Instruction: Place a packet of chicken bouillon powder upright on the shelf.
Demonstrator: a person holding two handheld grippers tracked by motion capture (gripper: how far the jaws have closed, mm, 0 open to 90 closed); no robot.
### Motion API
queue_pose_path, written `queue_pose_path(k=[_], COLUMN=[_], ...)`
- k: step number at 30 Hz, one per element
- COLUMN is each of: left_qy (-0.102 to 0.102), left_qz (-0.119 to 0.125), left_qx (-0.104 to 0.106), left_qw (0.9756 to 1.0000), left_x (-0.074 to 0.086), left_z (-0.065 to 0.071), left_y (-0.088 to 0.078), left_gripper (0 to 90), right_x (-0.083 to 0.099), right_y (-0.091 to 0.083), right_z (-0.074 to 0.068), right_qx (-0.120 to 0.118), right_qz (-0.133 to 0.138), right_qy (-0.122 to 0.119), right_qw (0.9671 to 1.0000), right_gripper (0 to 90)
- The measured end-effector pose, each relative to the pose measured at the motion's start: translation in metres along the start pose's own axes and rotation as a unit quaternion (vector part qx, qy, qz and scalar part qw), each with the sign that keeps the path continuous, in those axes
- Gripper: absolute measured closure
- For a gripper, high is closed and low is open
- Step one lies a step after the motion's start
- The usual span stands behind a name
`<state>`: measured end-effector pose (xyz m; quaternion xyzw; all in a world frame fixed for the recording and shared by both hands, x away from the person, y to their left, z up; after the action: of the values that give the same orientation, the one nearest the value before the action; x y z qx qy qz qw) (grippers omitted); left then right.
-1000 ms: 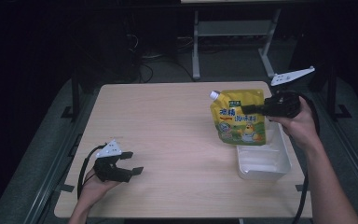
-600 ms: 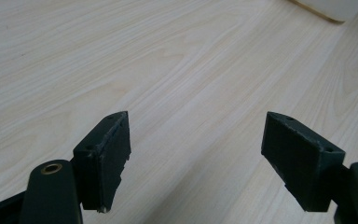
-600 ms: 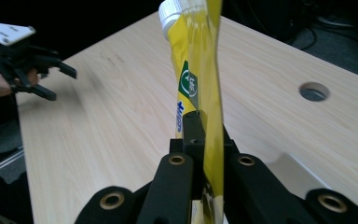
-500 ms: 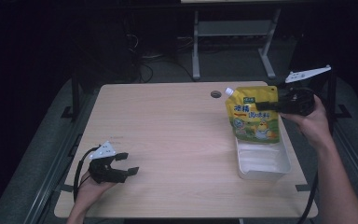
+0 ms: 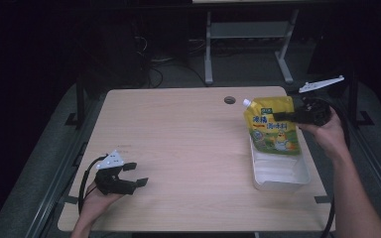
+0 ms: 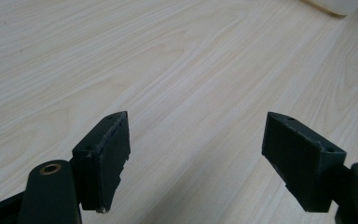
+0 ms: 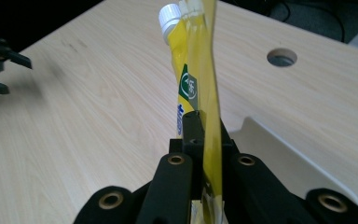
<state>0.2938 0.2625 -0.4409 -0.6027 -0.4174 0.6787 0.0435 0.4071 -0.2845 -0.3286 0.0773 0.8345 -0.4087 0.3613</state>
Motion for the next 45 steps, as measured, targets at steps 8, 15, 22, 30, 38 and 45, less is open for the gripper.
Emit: queue_pose_path(k=[8,15,22,30,38,45], left_qy=[-0.002,-0.005,0.001,0.0,0.004,0.004], left_qz=[-0.002,0.005,0.001,-0.002,-0.002,-0.004], left_qx=[0.006,0.013,0.019,0.026,0.03,0.031], left_qw=[1.0,0.9999,0.9998,0.9997,0.9995,0.9995], left_x=[0.001,-0.003,-0.004,-0.004,-0.006,-0.006], left_z=[-0.001,0.0,0.004,0.007,0.011,0.011], left_y=[0.002,0.004,0.007,0.01,0.013,0.015], left_gripper=[23.0,22.9,22.7,22.7,22.7,22.6], right_x=[0.009,0.013,0.025,0.037,0.048,0.065], right_y=[0.006,-0.01,-0.017,-0.022,-0.025,-0.028], right_z=[0.013,0.012,0.014,0.013,0.021,0.033], right_qx=[0.005,0.013,0.023,0.023,0.026,0.032], right_qz=[0.005,0.018,0.014,0.009,0.01,0.01], right_qy=[0.026,0.027,0.027,0.029,0.042,0.064], right_qw=[0.9996,0.9994,0.9993,0.9993,0.9987,0.9974], right_gripper=[86.7,81.6,82.4,87.3,87.0,86.2])
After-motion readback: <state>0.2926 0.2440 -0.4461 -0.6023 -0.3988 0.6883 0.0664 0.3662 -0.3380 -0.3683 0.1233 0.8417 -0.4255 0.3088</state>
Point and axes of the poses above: each handheld gripper's, and its own axes: y roughly forward along the jaws, x roughly out of its underside, z roughly to its right, the point moved 2 cm from there along y, roughly forward along the jaws, and after that the axes turned 14 degrees about y, right-handed, at the moved point
